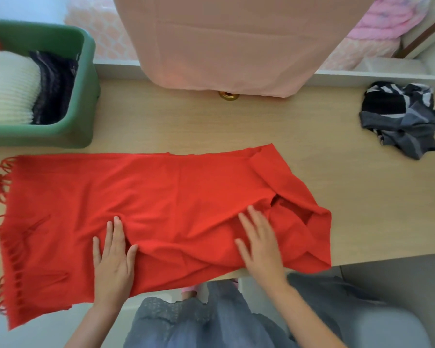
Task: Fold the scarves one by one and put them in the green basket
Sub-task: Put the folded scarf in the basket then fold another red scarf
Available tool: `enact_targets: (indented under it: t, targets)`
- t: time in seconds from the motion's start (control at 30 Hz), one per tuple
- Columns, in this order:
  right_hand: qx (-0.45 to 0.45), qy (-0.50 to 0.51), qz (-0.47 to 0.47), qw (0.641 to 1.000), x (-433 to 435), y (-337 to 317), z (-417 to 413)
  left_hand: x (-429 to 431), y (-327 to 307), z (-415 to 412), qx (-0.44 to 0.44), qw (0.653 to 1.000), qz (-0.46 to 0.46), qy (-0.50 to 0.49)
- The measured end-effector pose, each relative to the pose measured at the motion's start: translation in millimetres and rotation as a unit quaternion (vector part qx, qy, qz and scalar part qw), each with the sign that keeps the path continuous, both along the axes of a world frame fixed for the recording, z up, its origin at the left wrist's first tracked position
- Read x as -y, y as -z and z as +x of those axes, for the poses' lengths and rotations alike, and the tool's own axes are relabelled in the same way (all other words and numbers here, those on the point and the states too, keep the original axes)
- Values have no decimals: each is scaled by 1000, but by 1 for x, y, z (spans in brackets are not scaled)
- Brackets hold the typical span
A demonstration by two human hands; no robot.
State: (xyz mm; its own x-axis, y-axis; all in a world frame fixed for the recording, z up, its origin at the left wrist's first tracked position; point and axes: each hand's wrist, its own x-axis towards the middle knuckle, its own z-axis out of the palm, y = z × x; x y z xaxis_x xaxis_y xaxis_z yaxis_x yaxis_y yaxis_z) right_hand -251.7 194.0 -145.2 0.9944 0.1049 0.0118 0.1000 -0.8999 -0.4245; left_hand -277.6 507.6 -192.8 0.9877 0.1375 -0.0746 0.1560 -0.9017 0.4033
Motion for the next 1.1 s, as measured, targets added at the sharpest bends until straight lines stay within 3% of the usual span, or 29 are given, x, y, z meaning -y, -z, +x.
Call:
enact_targets:
  t: [0.07,0.2,0.4,0.63,0.73,0.9,1.0,1.1]
  targets:
    - [-56,-53,-51,996,-19,15,-11,-3,0,-1,0,1000,16,11]
    - [-109,-14,-141,984,7,32,-7,-12,1,0,-20,998,52,37]
    - [-143,-6,-196,970,49,23,27,-15,1,13,-26,990,98,93]
    - [-162,3,-182,970,46,19,53,-20,5,64,-14,989,93,115]
    - [-123,15,-163,979,41,12,57,-16,3,77,-5,992,65,110]
    - [-27,-23,-20,999,22,1,16,10,-19,42,103,982,-51,151]
    - [-30,-59,14,998,13,7,-17,26,-18,11,103,961,-113,229]
    - [-20,-19,35,999,10,15,-22,29,-8,2,86,959,-124,239]
